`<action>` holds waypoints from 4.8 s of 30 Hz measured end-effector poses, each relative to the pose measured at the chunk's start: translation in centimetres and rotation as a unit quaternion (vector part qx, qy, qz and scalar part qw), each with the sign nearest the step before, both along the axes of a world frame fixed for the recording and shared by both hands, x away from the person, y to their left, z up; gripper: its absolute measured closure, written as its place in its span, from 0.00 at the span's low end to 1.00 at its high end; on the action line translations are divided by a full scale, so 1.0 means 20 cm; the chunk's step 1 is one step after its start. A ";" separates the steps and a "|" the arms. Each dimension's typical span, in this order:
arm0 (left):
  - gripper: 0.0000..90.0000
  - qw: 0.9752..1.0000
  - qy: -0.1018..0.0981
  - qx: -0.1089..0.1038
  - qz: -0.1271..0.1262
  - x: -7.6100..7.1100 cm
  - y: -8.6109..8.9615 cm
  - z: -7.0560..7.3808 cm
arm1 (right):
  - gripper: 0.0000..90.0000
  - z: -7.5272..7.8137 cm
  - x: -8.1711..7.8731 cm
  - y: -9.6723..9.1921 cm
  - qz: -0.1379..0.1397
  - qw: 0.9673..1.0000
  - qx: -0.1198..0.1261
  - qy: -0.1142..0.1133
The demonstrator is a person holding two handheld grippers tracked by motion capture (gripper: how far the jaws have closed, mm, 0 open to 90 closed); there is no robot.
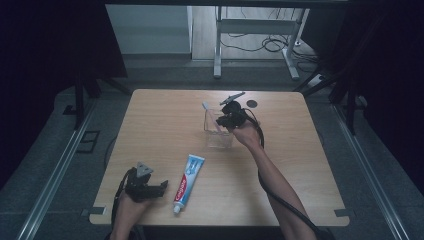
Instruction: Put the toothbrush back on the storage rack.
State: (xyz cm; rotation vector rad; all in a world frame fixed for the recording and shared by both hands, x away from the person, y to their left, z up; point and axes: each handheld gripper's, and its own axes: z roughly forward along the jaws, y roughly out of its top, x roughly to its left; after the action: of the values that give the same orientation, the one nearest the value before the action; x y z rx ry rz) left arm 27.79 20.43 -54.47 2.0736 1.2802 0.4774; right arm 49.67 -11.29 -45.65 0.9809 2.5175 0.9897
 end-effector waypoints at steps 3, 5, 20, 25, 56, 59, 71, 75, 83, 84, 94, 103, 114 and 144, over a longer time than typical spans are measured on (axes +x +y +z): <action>0.15 1.000 0.000 0.000 0.000 0.00 0.00 0.00 | 0.87 0.01 0.00 0.00 0.002 1.000 0.003 0.000; 0.14 1.000 0.000 0.000 0.000 0.00 0.00 0.00 | 0.86 0.01 0.00 0.00 0.004 1.000 0.002 0.000; 0.15 1.000 0.000 0.000 0.000 0.00 0.00 0.00 | 0.66 0.06 -0.03 -0.01 0.007 1.000 0.002 0.005; 0.14 1.000 0.000 0.000 0.000 0.00 0.00 0.00 | 0.62 0.08 -0.04 -0.02 0.012 1.000 0.002 0.006; 0.14 1.000 0.001 -0.001 0.000 0.00 0.00 0.00 | 0.24 0.18 -0.20 -0.10 0.022 0.999 0.025 0.001; 0.14 1.000 0.001 -0.001 0.000 0.00 0.00 0.00 | 0.22 0.19 -0.22 -0.11 0.024 0.999 0.023 -0.002; 0.14 1.000 0.001 0.000 0.000 0.00 0.00 0.00 | 0.15 0.20 -0.30 -0.16 0.027 0.999 0.015 -0.010; 0.15 1.000 0.001 -0.001 0.000 0.00 0.00 0.00 | 0.15 0.20 -0.33 -0.19 0.030 0.999 0.016 -0.012; 0.14 1.000 0.001 -0.001 0.000 0.00 0.00 0.00 | 0.14 0.21 -0.38 -0.23 0.033 0.999 0.016 -0.019; 0.15 1.000 0.001 -0.001 0.000 0.00 0.00 0.00 | 0.14 0.21 -0.38 -0.23 0.033 0.999 0.016 -0.020; 0.15 1.000 0.000 -0.001 0.000 0.00 0.00 0.00 | 0.09 0.19 -0.44 -0.29 0.034 0.999 0.013 -0.022; 0.15 1.000 0.000 0.000 0.000 0.00 0.00 0.00 | 0.05 0.17 -0.49 -0.33 0.033 0.999 0.009 -0.022; 0.15 1.000 0.001 0.000 0.000 0.00 0.00 0.00 | 0.01 0.14 -0.57 -0.39 0.029 0.999 -0.004 -0.026; 0.15 1.000 0.001 0.001 0.000 0.00 0.00 0.00 | 0.02 0.00 -0.76 -0.63 -0.004 0.999 -0.019 -0.037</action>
State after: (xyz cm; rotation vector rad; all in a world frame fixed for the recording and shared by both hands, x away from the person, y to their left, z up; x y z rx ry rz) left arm 27.81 20.39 -54.47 2.0756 1.2809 0.4767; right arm 34.38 -23.87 -45.67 0.9258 2.4594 0.9552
